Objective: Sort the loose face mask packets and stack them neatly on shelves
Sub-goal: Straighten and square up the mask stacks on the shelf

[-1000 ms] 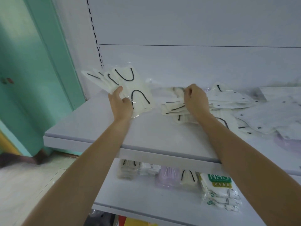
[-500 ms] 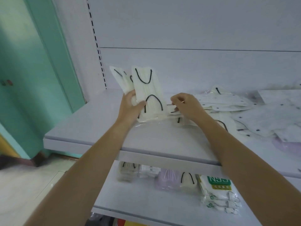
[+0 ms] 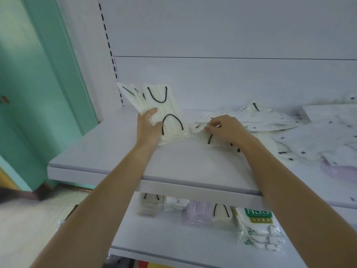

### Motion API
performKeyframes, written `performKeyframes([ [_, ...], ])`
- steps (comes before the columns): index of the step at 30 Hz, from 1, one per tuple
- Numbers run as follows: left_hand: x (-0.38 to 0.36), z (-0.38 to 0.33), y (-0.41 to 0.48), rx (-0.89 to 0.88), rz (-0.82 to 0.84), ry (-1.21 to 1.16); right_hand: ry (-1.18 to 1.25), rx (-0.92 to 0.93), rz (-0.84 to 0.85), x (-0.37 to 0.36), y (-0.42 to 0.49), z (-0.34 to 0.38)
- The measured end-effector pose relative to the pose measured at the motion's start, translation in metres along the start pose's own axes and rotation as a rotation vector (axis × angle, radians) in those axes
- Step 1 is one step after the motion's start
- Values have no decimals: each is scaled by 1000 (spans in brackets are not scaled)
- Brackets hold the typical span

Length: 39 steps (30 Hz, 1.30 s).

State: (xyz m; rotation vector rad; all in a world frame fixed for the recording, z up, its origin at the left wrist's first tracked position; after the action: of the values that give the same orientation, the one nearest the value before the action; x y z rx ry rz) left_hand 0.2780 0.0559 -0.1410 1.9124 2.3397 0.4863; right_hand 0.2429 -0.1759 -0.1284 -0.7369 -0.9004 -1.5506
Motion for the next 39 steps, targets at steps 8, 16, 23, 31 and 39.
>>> performKeyframes([
  [8, 18, -7, -3, -20, -143, 43, 334, 39, -460, 38, -8, 2],
  [16, -18, 2, -10, 274, 264, -364, 431, 490, 13, 2, -30, 64],
  [23, -16, -2, -11, 85, 335, -215, 307, 296, 95, -12, -19, 44],
  [31, -17, -23, -22, -116, 379, -217, 560, -34, -97, -4, -8, 10],
  [39, -17, -61, -36, -318, 370, -144, 686, 216, -254, 21, -22, 42],
])
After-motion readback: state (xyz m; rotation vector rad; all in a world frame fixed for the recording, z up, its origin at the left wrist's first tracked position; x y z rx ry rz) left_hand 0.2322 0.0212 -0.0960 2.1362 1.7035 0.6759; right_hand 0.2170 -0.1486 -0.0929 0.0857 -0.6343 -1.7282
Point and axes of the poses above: each hand's wrist, its own y-axis towards the middle knuckle, its own x-axis out of the back of the hand, z = x × y, the point moved 8 cm from there along y, towards the middle knuckle
